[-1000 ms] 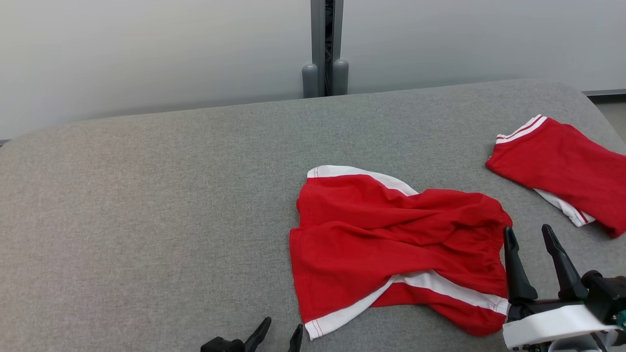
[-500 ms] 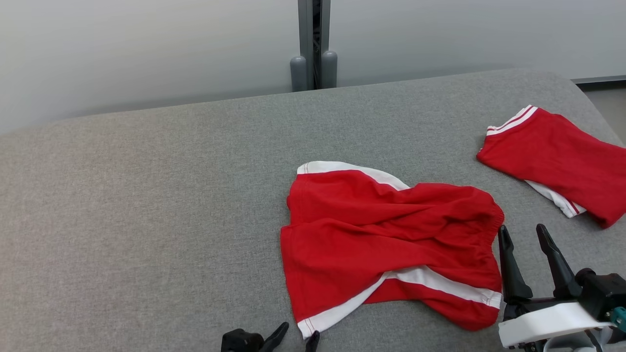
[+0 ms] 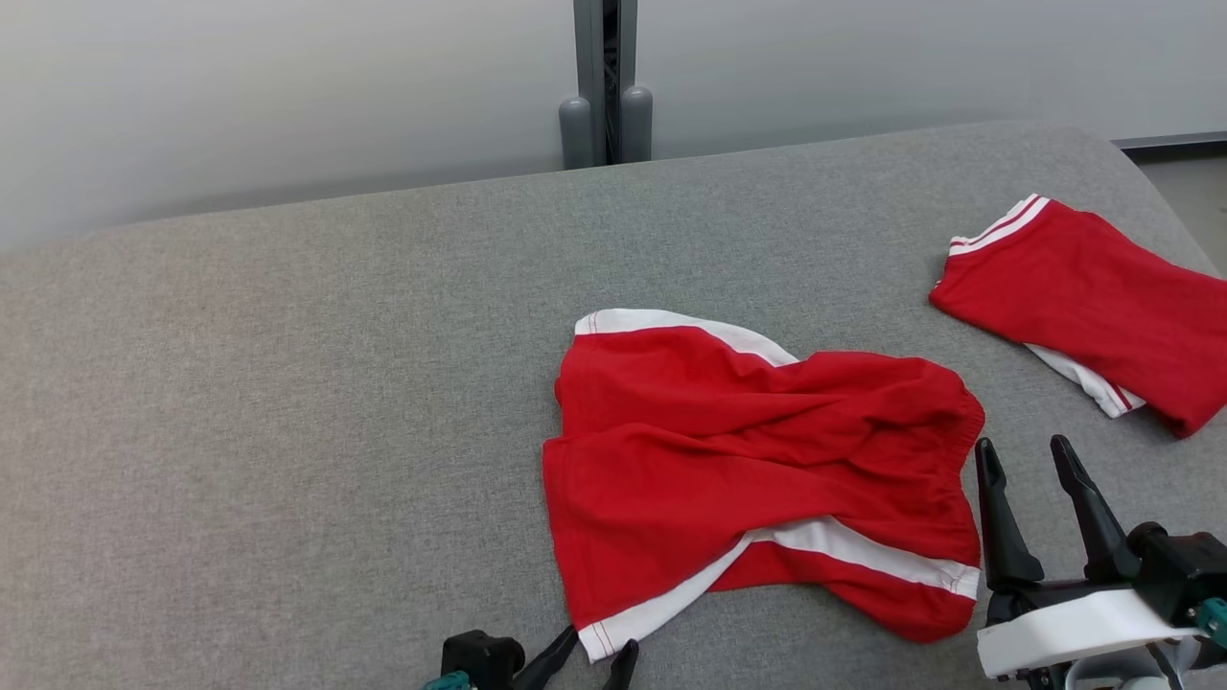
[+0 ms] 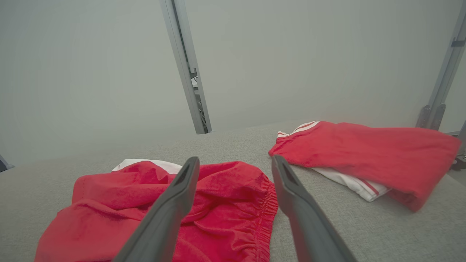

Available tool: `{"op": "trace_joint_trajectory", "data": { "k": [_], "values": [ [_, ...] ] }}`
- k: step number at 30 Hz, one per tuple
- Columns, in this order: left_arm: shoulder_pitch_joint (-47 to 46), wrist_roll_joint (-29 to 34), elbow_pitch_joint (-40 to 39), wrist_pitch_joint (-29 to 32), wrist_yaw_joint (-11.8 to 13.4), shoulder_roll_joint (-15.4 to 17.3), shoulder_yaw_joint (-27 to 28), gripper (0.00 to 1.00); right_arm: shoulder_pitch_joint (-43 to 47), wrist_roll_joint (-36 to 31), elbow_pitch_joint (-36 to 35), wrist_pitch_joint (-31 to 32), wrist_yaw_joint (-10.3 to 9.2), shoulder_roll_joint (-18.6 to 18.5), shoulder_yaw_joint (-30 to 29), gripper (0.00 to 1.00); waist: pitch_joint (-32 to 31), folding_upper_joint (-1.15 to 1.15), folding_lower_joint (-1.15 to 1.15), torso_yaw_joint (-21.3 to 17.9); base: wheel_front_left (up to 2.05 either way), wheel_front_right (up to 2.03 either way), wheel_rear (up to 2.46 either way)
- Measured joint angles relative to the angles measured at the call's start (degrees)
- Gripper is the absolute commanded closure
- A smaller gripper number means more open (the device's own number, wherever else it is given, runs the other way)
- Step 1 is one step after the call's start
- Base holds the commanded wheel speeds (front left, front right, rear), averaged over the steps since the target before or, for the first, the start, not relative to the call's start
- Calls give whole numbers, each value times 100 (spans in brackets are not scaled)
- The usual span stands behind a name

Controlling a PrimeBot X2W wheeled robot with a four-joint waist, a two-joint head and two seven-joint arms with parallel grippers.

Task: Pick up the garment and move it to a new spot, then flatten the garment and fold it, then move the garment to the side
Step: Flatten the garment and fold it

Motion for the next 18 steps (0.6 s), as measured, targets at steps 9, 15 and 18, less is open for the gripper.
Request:
{"op": "trace_joint_trajectory", "data": {
  "k": [9,15,18],
  "values": [
    [-226,-275,142,-147,20,-1,-174,100,-47,0,0,0,0,8,-15,0,106,0,0,-5,0,0,0],
    [-260,-300,204,-208,81,2,-214,100,-55,-3,114,-1,0,7,-16,0,64,0,0,-14,0,0,0],
    [-246,-226,138,-213,152,2,-145,100,2,13,255,0,0,-25,-19,0,-3,0,0,-16,0,0,0]
  ]
}}
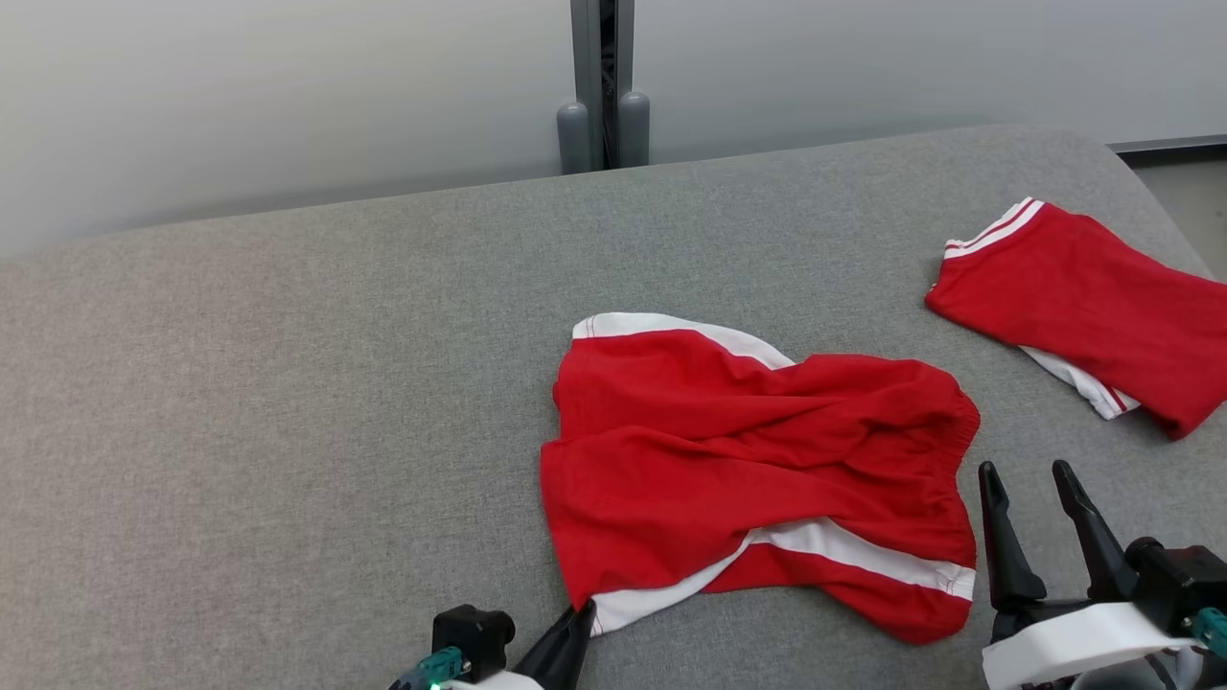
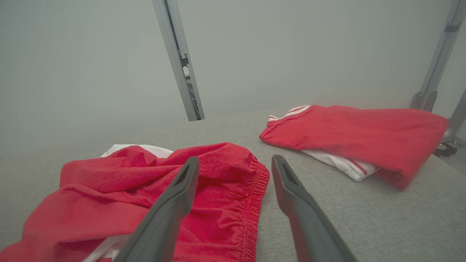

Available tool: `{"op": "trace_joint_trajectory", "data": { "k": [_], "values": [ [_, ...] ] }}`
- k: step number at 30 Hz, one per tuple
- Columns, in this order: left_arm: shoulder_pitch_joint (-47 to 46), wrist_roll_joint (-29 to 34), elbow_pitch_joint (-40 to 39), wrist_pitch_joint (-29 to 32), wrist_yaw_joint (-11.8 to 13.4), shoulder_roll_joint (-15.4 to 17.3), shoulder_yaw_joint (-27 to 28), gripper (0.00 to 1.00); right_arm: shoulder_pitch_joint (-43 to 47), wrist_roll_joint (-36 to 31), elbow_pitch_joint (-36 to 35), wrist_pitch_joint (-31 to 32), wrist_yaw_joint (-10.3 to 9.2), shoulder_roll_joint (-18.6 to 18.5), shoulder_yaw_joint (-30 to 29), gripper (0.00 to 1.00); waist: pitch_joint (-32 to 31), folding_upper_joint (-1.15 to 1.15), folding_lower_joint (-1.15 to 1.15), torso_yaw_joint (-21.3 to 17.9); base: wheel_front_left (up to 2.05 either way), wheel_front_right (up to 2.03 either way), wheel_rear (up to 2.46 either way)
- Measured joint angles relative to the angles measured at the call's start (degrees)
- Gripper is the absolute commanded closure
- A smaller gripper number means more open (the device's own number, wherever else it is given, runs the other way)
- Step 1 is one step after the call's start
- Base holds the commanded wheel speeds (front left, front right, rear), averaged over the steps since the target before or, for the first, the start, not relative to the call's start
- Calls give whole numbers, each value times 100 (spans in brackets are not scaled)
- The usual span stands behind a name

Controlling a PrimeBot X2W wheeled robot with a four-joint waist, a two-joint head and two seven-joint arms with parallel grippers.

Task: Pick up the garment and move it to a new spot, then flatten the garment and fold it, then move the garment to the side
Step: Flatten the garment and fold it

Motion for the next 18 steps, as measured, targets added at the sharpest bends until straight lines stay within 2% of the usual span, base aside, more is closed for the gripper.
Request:
{"op": "trace_joint_trajectory", "data": {
  "k": [8,13,18],
  "values": [
    [263,802,-734,-8,193,9,610,100,242,274,366,401,0,-120,73,0,-130,0,0,-13,0,0,0],
    [422,1058,-899,-9,160,11,847,100,306,525,635,565,0,-158,179,0,-141,0,0,-20,0,0,0],
    [464,1225,-937,-9,85,5,978,100,242,876,1205,530,0,-276,310,0,-90,0,0,24,0,0,0]
  ]
}}
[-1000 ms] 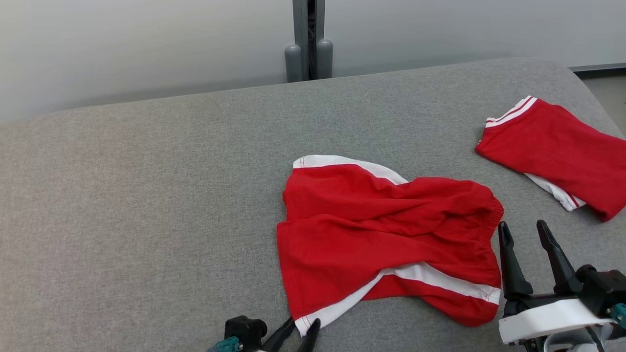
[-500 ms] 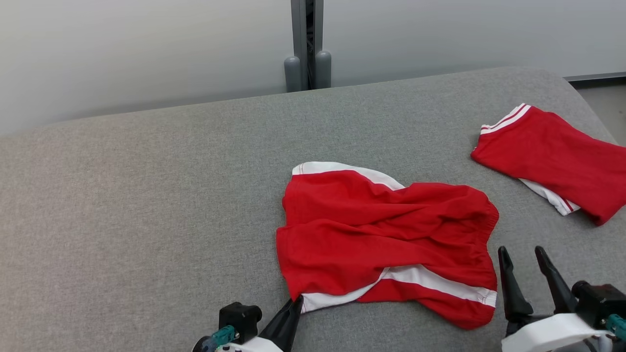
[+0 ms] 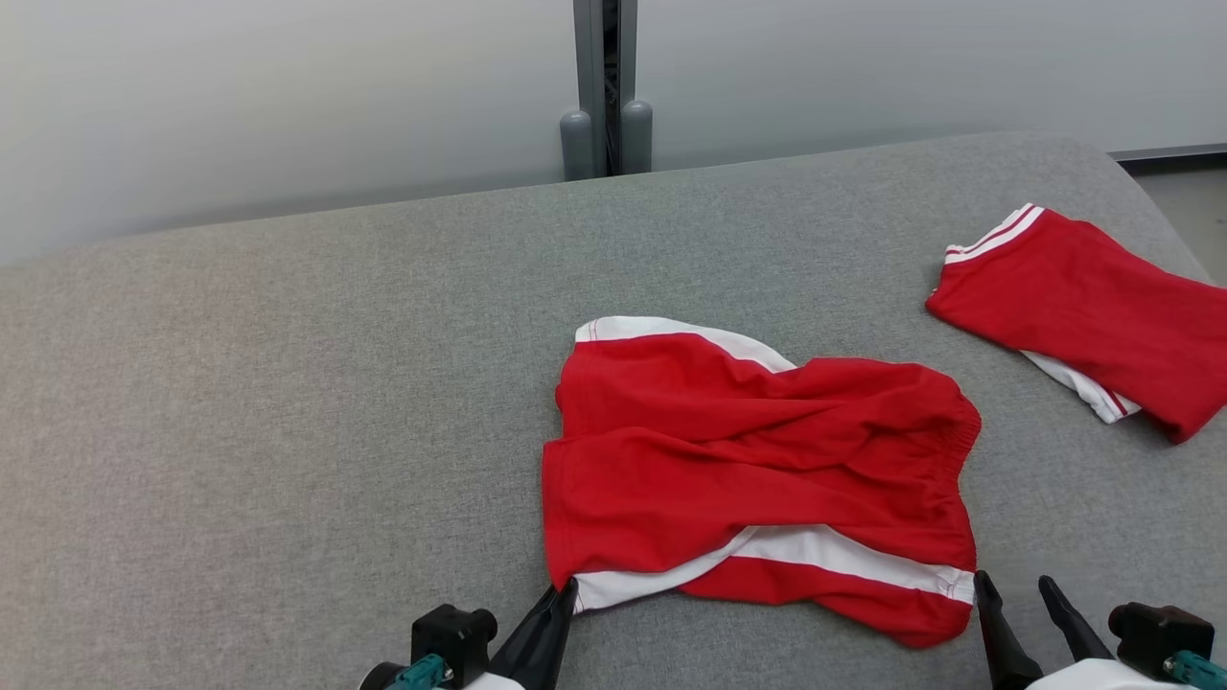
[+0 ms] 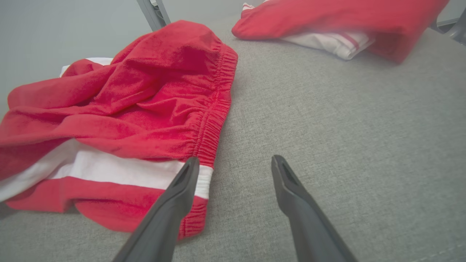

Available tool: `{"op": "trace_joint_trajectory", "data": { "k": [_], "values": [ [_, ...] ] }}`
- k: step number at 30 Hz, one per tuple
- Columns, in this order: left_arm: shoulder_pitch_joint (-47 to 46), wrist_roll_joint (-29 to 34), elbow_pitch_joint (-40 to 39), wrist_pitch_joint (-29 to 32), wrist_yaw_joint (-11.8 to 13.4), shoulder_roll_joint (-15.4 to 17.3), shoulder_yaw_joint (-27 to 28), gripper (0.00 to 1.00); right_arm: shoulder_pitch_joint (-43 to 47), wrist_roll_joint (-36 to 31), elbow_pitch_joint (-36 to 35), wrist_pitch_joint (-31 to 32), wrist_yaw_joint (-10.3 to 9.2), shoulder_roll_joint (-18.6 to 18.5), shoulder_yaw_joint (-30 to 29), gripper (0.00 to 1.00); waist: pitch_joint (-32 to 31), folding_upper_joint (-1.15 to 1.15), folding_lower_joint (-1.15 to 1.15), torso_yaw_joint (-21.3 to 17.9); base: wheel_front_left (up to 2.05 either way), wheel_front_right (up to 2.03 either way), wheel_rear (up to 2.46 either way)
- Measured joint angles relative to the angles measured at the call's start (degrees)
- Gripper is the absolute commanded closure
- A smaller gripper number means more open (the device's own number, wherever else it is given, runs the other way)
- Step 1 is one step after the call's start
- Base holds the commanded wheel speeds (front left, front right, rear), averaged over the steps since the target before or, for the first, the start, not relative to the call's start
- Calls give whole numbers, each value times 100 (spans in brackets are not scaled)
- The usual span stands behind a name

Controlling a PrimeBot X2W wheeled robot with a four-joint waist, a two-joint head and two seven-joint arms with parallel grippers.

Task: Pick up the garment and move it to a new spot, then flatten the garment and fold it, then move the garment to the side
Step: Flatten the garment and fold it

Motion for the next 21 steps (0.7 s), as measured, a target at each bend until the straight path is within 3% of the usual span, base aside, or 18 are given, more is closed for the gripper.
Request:
{"op": "trace_joint_trajectory", "data": {
  "k": [19,20,21],
  "values": [
    [8,153,7,0,-92,-2,115,100,-534,954,769,-283,0,-229,1078,0,134,0,0,95,0,0,0],
    [8,154,-1,0,-92,-2,118,100,-556,1000,776,-286,0,-237,1139,7,141,0,0,94,0,0,0],
    [8,158,-2,0,-92,-2,120,100,-581,1044,778,-286,0,-246,1196,40,147,0,0,94,0,0,0]
  ]
}}
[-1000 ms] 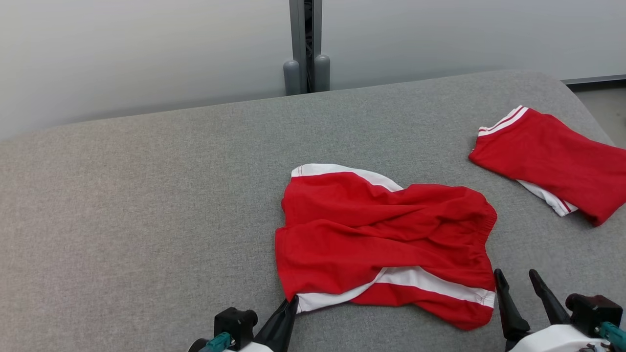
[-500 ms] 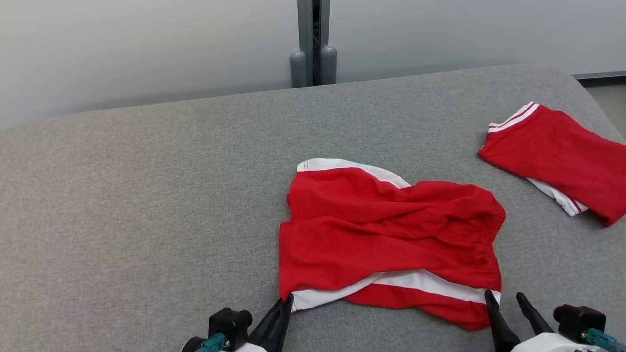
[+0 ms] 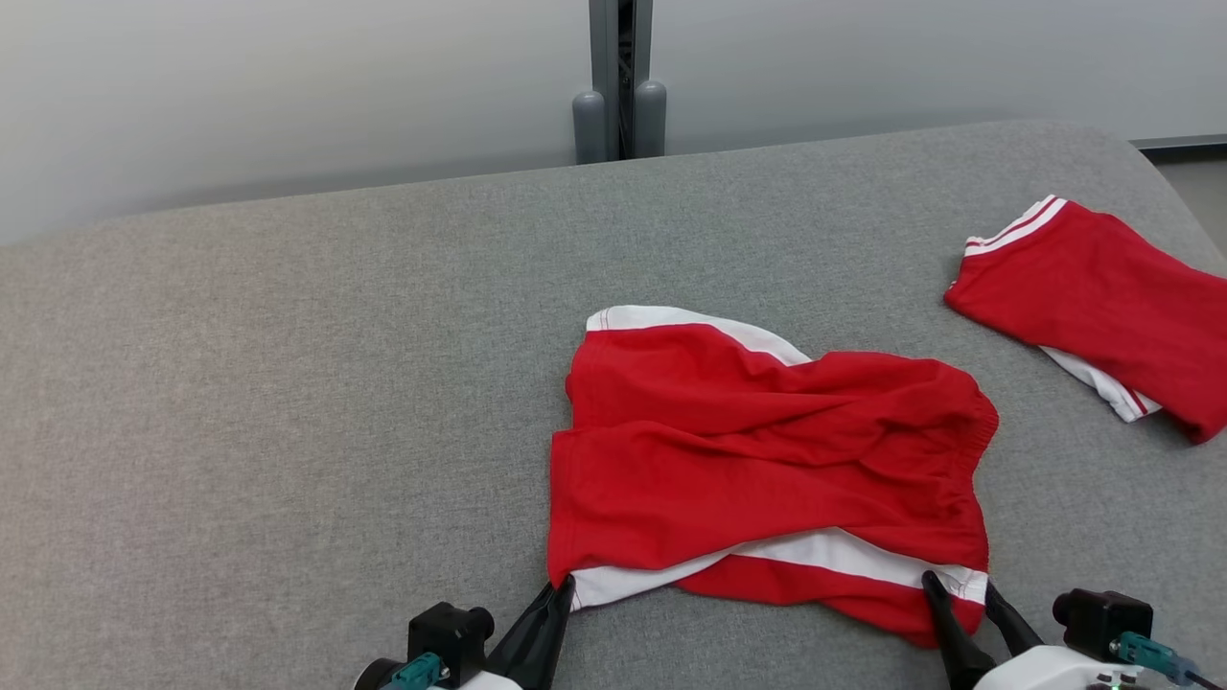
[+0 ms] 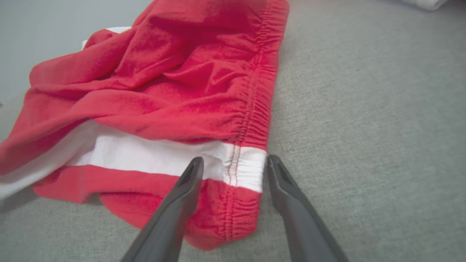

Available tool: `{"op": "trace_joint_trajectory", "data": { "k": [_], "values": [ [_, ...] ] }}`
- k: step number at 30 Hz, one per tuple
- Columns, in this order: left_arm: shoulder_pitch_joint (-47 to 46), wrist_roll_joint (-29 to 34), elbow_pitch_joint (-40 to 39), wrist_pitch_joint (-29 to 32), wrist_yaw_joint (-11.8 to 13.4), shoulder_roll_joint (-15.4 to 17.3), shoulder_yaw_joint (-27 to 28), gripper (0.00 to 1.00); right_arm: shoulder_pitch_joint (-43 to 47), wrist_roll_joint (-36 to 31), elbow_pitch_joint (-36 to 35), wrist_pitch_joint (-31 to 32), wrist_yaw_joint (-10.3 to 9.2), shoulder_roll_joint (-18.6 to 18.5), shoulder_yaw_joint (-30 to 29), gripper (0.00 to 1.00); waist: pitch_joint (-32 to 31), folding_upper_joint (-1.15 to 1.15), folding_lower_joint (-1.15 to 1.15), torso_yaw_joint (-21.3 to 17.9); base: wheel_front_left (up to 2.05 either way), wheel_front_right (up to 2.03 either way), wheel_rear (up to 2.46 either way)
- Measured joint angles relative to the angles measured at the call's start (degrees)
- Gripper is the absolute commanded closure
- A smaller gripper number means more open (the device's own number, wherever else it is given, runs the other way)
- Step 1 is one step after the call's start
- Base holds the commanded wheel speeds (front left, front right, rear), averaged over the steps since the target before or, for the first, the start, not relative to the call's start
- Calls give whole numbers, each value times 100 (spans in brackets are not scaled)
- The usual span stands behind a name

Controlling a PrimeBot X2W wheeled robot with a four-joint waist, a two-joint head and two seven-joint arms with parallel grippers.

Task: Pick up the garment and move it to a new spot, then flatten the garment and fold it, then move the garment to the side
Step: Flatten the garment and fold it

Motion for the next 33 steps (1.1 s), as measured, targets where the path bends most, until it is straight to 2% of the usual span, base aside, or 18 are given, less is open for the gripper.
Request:
{"op": "trace_joint_trajectory", "data": {
  "k": [1,2,3,17,25,33],
  "values": [
    [0,1,0,0,0,1,-1,100,-25,44,1,-1,0,-15,64,63,4,0,0,1,0,0,0],
    [0,1,1,0,0,0,-3,100,-38,87,1,-10,0,-35,114,95,6,0,0,4,0,0,0],
    [0,1,3,0,0,1,-4,100,-46,130,5,-18,0,-58,155,100,7,0,0,8,0,0,0],
    [37,4,-19,0,26,-1,165,100,-73,411,-197,-119,0,-397,460,100,-134,0,0,-26,0,0,0],
    [100,78,-257,0,53,0,502,100,-19,844,-1104,137,0,-856,813,100,-337,0,0,-72,0,0,0],
    [107,118,-554,0,14,-1,881,100,-23,1081,-1989,460,0,-1290,777,100,-446,0,0,-83,0,0,0]
  ]
}}
